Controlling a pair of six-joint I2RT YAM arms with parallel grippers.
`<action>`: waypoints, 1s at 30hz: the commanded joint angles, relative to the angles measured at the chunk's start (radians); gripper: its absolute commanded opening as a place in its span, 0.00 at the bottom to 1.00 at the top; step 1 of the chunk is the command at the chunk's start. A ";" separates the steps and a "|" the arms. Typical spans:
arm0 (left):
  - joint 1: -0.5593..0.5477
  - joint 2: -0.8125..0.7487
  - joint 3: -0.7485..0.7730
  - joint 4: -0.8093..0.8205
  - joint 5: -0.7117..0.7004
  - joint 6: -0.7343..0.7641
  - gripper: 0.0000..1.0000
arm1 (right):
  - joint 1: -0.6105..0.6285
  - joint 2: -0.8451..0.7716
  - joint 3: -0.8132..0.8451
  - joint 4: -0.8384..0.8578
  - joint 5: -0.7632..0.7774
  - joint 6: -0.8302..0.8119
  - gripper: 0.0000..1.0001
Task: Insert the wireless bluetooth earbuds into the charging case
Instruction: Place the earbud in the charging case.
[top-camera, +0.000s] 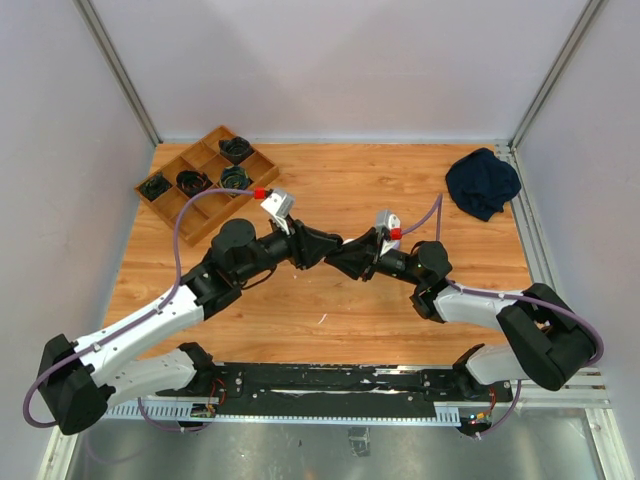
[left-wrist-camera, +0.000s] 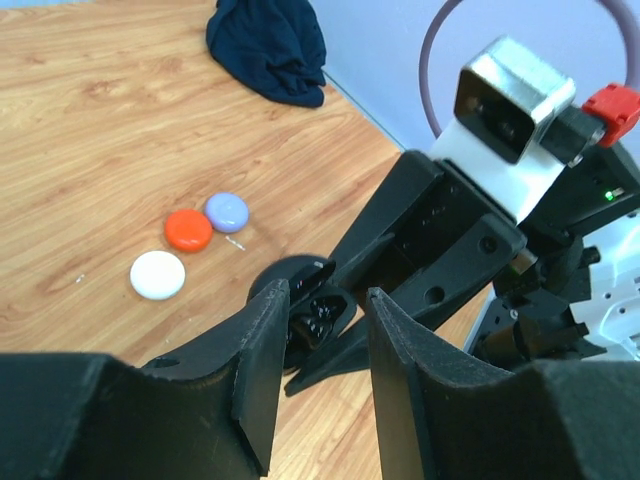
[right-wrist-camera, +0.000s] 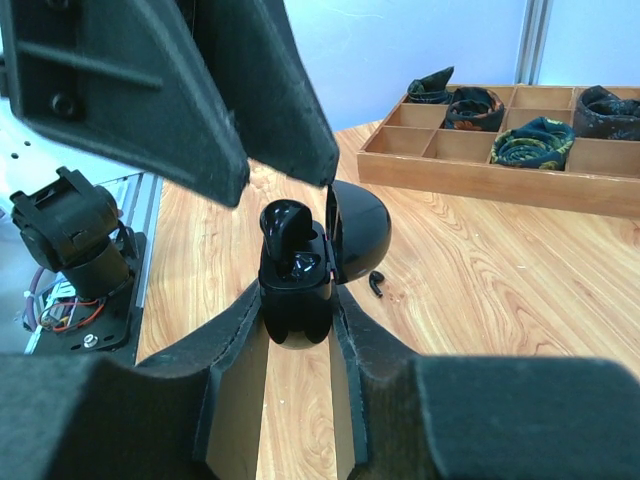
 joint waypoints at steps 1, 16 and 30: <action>-0.002 -0.003 0.067 -0.072 0.000 -0.008 0.43 | 0.005 -0.026 -0.002 0.036 -0.023 -0.024 0.13; -0.002 0.020 0.271 -0.453 -0.026 -0.137 0.45 | 0.007 -0.095 0.008 -0.135 0.012 -0.114 0.13; -0.004 0.112 0.334 -0.554 -0.003 -0.149 0.32 | 0.019 -0.111 0.020 -0.209 0.038 -0.161 0.13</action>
